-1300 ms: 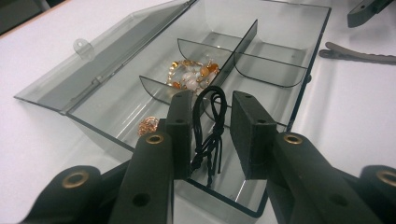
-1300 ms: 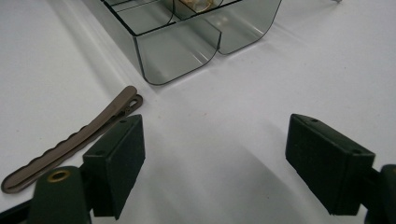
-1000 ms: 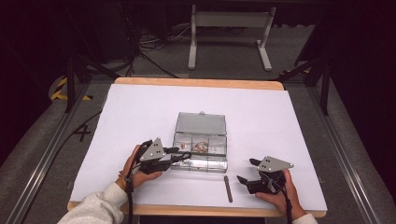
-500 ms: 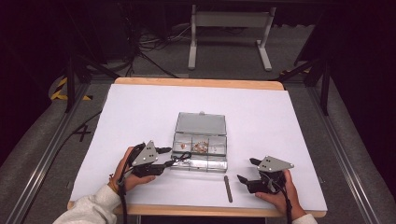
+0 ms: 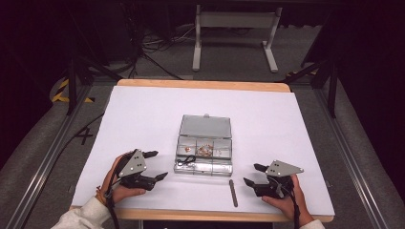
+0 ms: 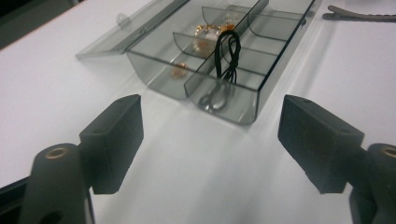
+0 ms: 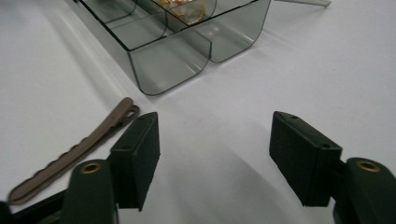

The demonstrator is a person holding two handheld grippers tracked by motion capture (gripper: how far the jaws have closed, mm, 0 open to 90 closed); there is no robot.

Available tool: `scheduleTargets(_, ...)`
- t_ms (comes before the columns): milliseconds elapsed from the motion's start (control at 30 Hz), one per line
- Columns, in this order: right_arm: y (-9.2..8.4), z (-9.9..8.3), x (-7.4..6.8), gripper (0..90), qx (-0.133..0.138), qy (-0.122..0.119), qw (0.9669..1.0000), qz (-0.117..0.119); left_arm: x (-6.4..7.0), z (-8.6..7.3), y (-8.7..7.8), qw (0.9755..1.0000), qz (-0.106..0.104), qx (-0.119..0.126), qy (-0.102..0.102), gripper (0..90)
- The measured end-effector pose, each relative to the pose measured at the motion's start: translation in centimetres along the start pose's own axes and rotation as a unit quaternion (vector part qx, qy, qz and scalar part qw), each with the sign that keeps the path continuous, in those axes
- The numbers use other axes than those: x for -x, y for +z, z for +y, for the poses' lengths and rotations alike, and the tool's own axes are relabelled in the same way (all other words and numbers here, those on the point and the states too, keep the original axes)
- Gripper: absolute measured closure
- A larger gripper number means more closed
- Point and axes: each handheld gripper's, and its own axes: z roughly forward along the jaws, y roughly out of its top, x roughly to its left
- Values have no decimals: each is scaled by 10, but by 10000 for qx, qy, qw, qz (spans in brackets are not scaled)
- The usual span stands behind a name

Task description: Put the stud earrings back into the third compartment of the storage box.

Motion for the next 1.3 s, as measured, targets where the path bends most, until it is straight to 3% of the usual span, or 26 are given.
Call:
scheduleTargets(133, -2, 2, -2, 395, 53, 143, 9997, 166, -4, -13, -10, 9997, 47, 72, -219, 207)
scheduleTargets(333, 0, 10, -16, 464, -8, 46, 9996, 293, -12, -32, -21, 9981, 79, 103, -602, 177)
scheduleTargets(433, 3, 13, -24, 489, -39, 30, 9990, 435, -14, -37, -23, 9975, 90, 115, -686, 173)
scheduleTargets(667, 12, 18, -41, 532, -187, -34, 9974, 690, -13, -36, -20, 9977, 113, 89, -655, 169)
scheduleTargets(1033, 34, 21, -53, 528, -593, -121, 9967, 535, -12, -35, -19, 9982, 59, 33, -591, 166)
scheduleTargets(1100, 35, 22, -54, 555, -598, -130, 9968, 511, -12, -35, -18, 9978, 54, 28, -655, 166)
scheduleTargets(1300, 35, 21, -53, 673, -577, -175, 9974, 386, -11, -35, -18, 9984, 59, -22, -559, 164)
